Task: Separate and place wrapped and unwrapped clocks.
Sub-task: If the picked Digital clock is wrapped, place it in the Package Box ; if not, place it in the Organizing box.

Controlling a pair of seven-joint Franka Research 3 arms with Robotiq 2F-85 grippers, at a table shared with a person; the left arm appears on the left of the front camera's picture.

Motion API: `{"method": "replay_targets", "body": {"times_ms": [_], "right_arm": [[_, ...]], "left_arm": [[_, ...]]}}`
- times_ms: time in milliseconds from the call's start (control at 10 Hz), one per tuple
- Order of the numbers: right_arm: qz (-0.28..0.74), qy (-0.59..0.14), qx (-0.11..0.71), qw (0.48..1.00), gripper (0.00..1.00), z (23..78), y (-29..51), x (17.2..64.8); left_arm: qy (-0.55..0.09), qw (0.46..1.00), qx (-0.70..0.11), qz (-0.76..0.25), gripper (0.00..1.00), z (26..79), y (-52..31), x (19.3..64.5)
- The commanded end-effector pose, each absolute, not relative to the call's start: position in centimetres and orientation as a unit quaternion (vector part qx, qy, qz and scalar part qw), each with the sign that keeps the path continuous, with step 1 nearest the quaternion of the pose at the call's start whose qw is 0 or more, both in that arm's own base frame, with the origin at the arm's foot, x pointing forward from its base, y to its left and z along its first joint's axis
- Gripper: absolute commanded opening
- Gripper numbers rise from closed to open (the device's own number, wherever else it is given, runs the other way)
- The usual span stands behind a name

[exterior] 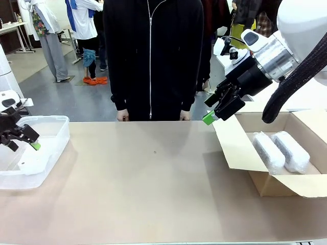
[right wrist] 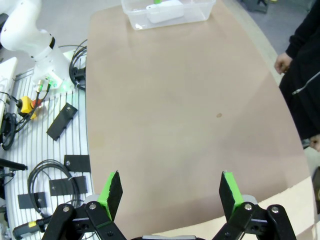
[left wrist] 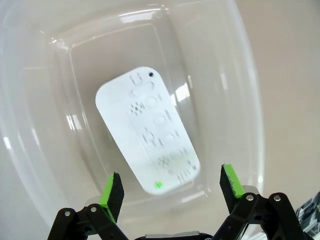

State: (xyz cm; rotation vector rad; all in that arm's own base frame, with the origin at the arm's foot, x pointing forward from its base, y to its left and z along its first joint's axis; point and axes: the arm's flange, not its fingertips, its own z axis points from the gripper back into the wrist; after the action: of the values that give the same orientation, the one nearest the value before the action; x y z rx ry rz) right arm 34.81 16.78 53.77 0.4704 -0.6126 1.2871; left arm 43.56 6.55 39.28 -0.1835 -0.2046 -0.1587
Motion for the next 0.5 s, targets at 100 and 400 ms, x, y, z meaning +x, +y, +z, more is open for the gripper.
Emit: {"method": "replay_targets", "body": {"times_ms": [100, 400], "right_arm": [[0.591, -0.280, 0.221, 0.724, 1.00, 53.8, 16.8, 35.1], [0.591, -0.280, 0.221, 0.724, 1.00, 53.8, 16.8, 35.1]], "left_arm": [[-0.124, 0.985, -0.091, -0.082, 1.00, 45.1, 4.4, 37.8], [-0.138, 0.981, -0.096, -0.100, 1.00, 48.6, 3.2, 33.5]]}}
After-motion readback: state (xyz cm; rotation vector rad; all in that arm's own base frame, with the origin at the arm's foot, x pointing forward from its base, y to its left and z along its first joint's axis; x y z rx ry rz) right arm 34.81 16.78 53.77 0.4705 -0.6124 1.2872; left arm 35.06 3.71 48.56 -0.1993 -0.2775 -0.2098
